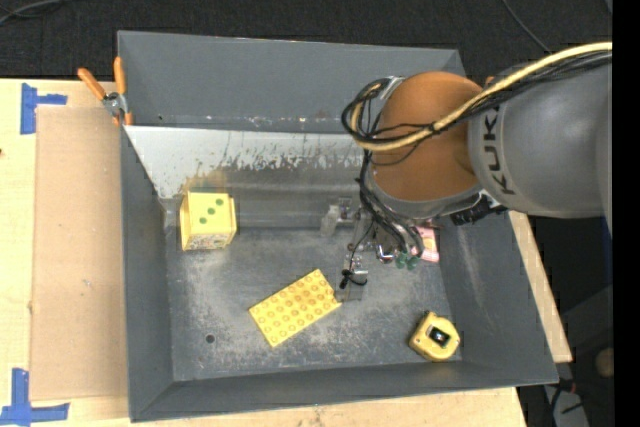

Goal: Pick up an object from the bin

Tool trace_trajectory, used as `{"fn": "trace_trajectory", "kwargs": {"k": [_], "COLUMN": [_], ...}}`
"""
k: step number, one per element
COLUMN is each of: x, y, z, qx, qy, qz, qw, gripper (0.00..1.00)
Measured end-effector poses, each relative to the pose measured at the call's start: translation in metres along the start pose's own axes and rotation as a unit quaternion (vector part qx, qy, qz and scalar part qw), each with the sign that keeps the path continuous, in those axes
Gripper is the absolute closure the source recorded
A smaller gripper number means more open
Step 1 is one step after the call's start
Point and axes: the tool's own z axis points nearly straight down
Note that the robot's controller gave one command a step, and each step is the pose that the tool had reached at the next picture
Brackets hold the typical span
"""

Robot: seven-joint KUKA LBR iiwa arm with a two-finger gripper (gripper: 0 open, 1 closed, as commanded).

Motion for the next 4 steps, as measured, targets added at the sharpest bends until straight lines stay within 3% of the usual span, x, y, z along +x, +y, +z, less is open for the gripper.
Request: {"fn": "trace_trajectory", "kwargs": {"k": [1,2,3,4], "x": [-0.001,0.011,0.015,0.028], "y": [0.0,0.014,0.018,0.035], "z": [-0.005,0.054,0.057,0.054], "qx": [0.0,0.0,0.0,-0.001], "qy": [-0.0037,-0.0045,-0.0021,0.0003], "qz": [0.001,-0.118,-0.142,-0.24], "qw": [1.0,0.993,0.9899,0.9707], "gripper": [0.0,0.0,0.0,0.0]}}
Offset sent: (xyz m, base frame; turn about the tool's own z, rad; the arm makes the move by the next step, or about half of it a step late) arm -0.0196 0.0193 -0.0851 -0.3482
